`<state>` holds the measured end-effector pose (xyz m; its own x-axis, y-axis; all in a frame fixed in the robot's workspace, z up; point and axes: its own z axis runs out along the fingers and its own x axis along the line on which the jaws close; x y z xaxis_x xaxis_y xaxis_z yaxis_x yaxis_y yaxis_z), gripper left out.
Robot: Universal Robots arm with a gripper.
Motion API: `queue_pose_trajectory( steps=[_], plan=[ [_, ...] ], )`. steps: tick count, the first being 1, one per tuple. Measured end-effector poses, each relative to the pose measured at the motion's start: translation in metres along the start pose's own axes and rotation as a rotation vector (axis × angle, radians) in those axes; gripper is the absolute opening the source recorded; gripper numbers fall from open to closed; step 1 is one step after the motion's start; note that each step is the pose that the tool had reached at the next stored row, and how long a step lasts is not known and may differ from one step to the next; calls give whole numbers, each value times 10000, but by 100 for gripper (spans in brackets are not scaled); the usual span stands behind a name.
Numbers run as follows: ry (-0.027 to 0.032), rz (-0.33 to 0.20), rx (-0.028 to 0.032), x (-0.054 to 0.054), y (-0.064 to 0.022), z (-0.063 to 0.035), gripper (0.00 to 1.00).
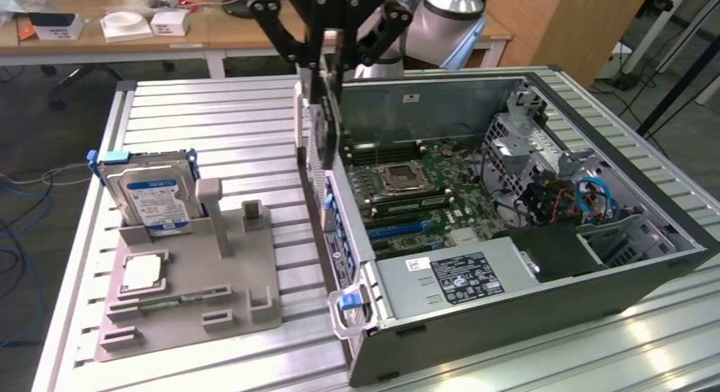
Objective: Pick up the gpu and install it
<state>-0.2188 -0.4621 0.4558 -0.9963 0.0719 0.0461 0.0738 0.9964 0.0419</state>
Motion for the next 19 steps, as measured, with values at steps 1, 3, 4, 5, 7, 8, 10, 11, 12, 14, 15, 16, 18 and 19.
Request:
queue_pose_trajectory(
  steps=[1,3,4,5,7,8,10,11,12,14,15,16,18,19],
  plan=[
    [1,0,0,-44,5,-2,26],
    [2,-1,0,-138,15,-4,26],
    [2,-1,-1,-182,19,-5,26],
    [3,-1,0,-227,23,-7,26],
    [5,-1,1,-318,32,-9,26],
    [6,-2,1,-363,35,-11,26],
    [6,1,0,-454,43,-12,26],
    [6,0,0,-500,46,-12,26],
    [6,-1,-1,-545,50,-12,26],
    [8,1,1,-634,57,-13,26],
    [10,-1,1,-679,60,-14,26],
    [11,-1,1,-724,64,-14,26],
    [11,1,0,-816,71,-15,26],
    [13,-1,1,-863,74,-16,26]
  ],
)
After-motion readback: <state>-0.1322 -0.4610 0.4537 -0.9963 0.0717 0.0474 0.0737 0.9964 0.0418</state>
